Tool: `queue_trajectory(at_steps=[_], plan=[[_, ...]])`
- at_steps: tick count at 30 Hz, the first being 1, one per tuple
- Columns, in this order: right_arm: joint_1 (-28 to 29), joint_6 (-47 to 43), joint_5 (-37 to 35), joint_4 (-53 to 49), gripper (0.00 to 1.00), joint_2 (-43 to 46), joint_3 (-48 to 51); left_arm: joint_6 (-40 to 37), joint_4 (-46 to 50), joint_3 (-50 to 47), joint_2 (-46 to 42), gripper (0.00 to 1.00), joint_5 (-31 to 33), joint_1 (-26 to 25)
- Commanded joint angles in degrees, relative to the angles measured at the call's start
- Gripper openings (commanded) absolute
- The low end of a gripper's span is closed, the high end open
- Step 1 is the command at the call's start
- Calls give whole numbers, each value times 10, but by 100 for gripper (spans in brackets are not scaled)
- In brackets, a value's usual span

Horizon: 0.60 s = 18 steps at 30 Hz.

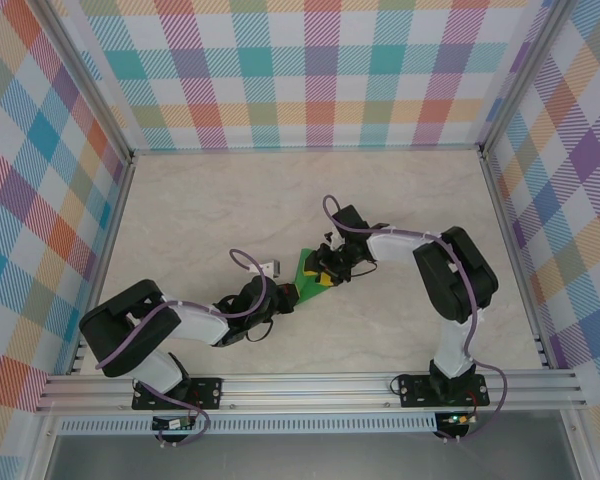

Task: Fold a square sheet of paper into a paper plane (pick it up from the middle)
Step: Fourth fold the wing at the center of the table.

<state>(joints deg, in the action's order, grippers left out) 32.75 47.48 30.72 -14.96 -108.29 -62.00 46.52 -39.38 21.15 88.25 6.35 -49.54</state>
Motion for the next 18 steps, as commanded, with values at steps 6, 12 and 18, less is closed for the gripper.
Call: queue_trajectory(at_steps=[6,12,18], plan=[[4,-13,9,3,45,-20,-14,40,-9,0,20,0,-19,12],[5,-17,-11,-25,45,-33,-23,39,2,2,18,1,-18,14],[8,-20,-55,-82,46,-47,-41,31,39,8,1,7,-10,15]])
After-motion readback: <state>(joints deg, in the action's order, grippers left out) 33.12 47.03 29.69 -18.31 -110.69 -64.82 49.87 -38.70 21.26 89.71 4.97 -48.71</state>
